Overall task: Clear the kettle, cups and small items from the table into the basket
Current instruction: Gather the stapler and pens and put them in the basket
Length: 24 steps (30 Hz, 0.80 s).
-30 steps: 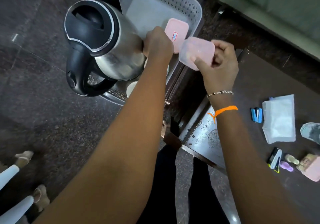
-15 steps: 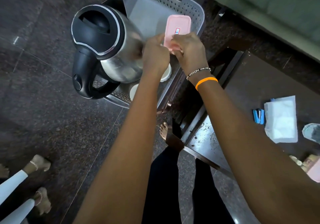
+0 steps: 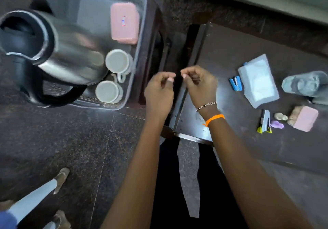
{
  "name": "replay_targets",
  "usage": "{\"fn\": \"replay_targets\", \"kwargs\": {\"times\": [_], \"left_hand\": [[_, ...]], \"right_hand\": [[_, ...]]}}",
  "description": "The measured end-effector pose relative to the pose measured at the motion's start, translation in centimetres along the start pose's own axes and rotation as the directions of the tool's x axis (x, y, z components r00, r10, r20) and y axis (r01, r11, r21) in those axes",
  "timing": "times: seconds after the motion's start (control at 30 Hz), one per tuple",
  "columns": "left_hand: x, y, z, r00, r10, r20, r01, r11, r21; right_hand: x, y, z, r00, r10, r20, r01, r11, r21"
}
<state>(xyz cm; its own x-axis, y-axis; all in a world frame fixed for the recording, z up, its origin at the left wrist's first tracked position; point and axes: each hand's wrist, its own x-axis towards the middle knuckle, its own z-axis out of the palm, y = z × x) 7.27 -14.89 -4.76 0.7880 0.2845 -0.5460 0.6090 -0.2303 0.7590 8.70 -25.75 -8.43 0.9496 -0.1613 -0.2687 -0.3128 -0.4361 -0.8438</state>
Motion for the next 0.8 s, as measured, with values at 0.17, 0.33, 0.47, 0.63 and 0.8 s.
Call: {"fn": "replay_targets", "kwargs": {"times": [0.17, 0.33, 0.47, 0.63, 0.8], "left_hand": [[-3.8, -1.7, 7.3, 0.98, -0.027, 0.197, 0.006, 0.994, 0.109], [-5.7, -3.2, 14.2, 0.92, -0.053, 0.389, -0.068, 0.954, 0.292], [-5.6, -4.6, 18.7, 0.846, -0.166, 0.506, -0.135, 0.852, 0.506], [-4.3, -5.1, 22.6, 0.85, -0.221, 0.477, -0.157, 0.759, 0.632], [-2.4, -4.5, 25.8, 0.876, -0.176, 0.449, -0.177, 0.748, 0.639]], "right_hand": [[-2.6, 6.7, -6.8, 0.985, 0.155, -0.075, -0.158, 0.987, -0.04], [-4.5, 13.2, -12.9, 0.942, 0.307, -0.133, -0.322, 0.94, -0.108], [-5.5, 18.3, -17.0, 0.889, 0.414, -0.195, -0.454, 0.848, -0.272], [-5.1, 22.1, -20.5, 0.852, 0.482, -0.202, -0.491, 0.605, -0.627], [-3.1, 24.6, -21.8, 0.844, 0.535, -0.04, -0.374, 0.532, -0.76]]}}
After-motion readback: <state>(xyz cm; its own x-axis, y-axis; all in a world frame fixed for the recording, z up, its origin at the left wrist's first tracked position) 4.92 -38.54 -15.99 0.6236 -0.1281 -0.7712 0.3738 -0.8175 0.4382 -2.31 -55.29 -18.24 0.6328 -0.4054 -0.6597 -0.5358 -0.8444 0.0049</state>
